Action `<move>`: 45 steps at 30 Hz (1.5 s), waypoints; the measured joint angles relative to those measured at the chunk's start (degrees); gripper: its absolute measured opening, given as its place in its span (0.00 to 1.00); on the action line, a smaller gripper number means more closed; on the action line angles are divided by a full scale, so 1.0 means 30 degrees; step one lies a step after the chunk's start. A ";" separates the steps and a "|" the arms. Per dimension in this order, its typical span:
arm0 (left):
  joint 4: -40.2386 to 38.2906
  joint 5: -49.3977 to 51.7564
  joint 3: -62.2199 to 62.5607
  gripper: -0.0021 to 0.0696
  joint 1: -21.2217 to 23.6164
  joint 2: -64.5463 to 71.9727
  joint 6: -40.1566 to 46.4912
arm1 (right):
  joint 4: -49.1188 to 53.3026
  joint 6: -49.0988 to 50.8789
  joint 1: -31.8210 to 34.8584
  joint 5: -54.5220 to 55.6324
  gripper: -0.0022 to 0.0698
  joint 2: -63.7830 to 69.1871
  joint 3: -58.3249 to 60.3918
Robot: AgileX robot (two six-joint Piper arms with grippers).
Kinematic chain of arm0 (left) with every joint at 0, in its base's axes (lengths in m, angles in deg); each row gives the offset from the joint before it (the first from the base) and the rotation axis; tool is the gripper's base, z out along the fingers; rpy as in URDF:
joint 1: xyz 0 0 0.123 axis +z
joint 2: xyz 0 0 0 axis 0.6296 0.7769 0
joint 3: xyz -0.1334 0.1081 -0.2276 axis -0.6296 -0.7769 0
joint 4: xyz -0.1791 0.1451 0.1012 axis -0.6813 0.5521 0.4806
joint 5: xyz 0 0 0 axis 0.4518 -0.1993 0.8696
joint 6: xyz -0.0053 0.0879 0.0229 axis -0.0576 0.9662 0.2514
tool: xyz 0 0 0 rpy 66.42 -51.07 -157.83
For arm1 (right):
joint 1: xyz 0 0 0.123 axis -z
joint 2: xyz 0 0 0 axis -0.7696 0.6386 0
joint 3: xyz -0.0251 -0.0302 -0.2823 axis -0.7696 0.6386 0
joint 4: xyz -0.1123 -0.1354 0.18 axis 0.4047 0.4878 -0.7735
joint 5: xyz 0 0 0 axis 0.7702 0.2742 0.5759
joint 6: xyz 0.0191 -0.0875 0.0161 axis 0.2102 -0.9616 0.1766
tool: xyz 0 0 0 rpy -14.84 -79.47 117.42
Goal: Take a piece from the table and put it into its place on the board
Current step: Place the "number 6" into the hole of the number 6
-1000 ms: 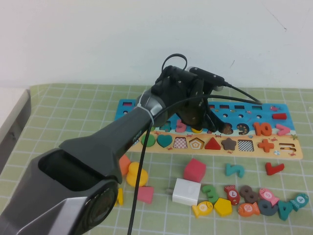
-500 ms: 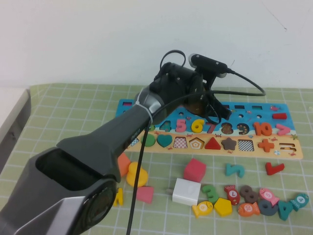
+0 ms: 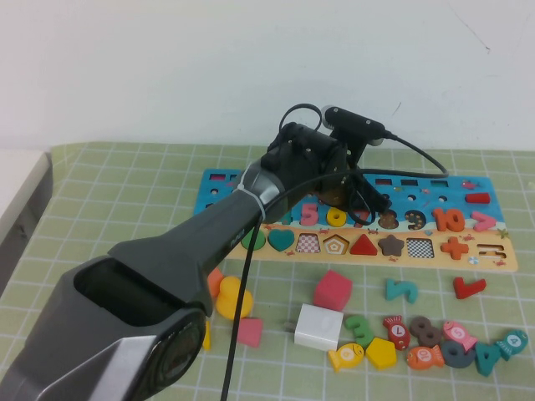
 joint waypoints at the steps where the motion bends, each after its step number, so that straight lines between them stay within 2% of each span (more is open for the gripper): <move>1: 0.0000 0.0176 0.0000 0.03 0.0000 0.0000 -0.0048 | 0.0000 0.0000 0.0000 0.0000 0.03 0.0000 0.0000; 17: 0.0041 0.1167 0.0000 0.03 0.0000 -0.0074 -0.0773 | 0.0000 0.0000 0.0000 0.0000 0.03 0.0000 0.0000; 26: 0.1129 0.1199 0.0000 0.03 0.0000 -0.0103 -0.1373 | 0.0000 0.0000 0.0000 0.0000 0.03 0.0000 0.0000; 40: 0.0933 0.0710 0.0000 0.03 0.0000 -0.0722 -0.1456 | 0.0000 0.0000 0.0000 0.0000 0.03 0.0000 0.0000; 45: 0.0304 0.2123 0.0000 0.03 -0.0040 -0.1475 -0.0632 | 0.0000 0.0000 0.0000 0.0000 0.03 0.0000 0.0000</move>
